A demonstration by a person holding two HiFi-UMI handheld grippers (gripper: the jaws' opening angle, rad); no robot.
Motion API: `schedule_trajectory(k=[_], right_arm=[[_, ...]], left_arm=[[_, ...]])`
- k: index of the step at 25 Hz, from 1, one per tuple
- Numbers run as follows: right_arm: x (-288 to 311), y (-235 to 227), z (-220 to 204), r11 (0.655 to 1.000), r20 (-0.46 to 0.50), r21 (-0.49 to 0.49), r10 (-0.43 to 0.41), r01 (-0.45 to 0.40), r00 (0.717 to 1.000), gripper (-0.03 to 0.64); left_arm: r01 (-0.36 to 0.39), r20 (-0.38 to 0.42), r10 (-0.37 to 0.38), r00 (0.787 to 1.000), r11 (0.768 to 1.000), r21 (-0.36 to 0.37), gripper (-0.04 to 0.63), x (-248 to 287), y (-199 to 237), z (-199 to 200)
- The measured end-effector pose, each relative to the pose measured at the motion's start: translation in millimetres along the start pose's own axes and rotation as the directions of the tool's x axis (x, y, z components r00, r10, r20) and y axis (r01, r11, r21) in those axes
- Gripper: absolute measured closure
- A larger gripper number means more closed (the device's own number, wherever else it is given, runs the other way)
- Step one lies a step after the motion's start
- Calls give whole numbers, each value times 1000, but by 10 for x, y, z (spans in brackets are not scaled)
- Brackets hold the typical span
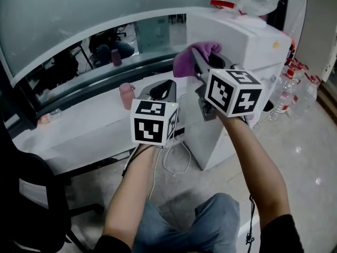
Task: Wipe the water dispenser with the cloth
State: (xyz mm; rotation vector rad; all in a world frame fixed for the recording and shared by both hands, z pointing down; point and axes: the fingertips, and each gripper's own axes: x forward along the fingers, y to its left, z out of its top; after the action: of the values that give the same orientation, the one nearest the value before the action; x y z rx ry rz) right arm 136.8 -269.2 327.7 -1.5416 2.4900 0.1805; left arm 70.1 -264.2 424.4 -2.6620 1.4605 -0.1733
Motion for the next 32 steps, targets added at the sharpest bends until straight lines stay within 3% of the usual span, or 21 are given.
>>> schedule_trajectory(k=[6,13,20,32], right_arm=[[-131,-154,648,999,95,3,-50,50,994,574],[-320,-267,648,992,106,85,-100,91,989,574],[-471,-291,215,986,83,121,-125,115,989,574],[-695,-318,-1071,969,-80,189,-144,157,986,574]], left_arm=[[41,36,-41,998,999,10,568,38,-213,185],[66,64,-66,996,998,3,568,60,-369,259],[68,36,-68,997,998,4,568,61,-395,121],[87,-40,-88,995,996,-25,568,93,-577,-455]])
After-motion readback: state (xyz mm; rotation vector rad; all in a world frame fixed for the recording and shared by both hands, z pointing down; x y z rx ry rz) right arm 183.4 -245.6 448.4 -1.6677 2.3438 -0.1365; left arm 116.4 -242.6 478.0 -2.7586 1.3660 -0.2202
